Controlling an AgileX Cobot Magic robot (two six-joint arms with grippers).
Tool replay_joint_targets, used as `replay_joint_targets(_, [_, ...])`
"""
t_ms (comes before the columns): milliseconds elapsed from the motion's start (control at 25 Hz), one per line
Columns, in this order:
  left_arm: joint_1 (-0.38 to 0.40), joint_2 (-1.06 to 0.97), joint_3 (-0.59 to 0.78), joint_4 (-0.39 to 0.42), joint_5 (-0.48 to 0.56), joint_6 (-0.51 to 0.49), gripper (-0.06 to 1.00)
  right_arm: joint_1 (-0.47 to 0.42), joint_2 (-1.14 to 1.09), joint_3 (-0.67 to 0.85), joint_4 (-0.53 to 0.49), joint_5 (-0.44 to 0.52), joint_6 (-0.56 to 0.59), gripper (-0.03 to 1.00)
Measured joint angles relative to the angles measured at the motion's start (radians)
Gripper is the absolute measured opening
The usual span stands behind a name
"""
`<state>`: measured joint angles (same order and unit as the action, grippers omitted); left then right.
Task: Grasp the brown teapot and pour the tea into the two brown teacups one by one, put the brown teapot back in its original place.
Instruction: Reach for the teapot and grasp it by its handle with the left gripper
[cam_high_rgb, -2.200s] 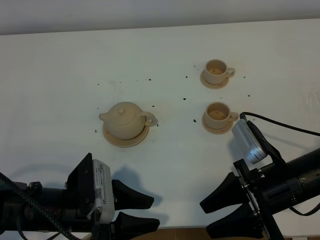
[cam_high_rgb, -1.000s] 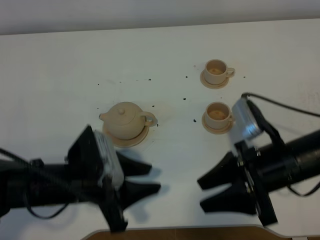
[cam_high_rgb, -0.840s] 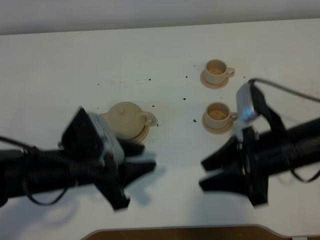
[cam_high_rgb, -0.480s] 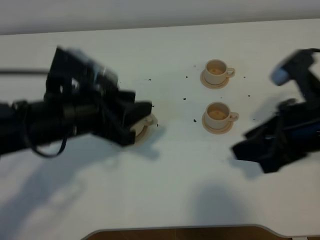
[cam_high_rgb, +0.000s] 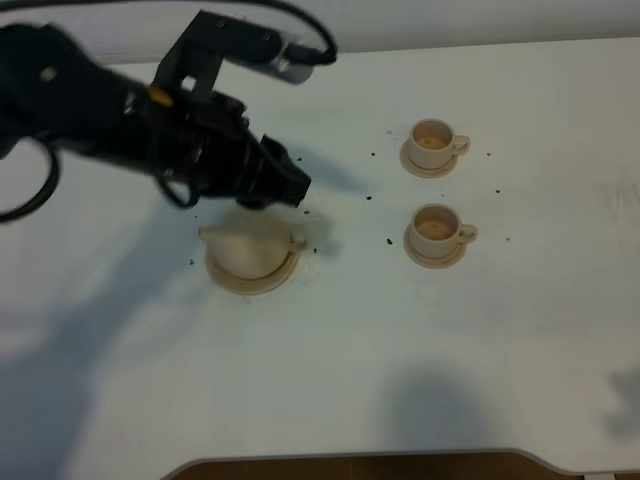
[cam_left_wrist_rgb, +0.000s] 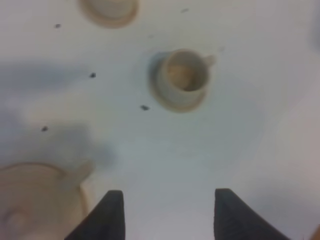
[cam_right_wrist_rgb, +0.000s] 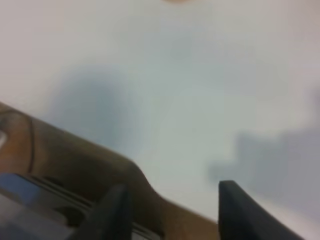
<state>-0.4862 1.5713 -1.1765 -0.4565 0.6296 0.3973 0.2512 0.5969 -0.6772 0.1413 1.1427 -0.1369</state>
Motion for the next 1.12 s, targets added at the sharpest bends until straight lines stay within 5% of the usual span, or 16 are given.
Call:
replay_joint_targets(400, [-0.019, 0.189, -0.187, 0.016, 0.092, -0.025, 0.42, 0.000, -0.306, 0.150, -0.080, -0.020, 0.032, 0.42])
replay_joint_targets(920, [-0.054, 0.348, -0.358, 0.026, 0.129, -0.029, 0.42, -0.003, -0.363, 0.184, -0.125, -0.077, 0.042, 0.42])
replay_joint_targets(1120, [-0.077, 0.450, -0.488, 0.059, 0.216, -0.051, 0.42, -0.112, -0.427, 0.184, -0.119, -0.080, 0.042, 0.42])
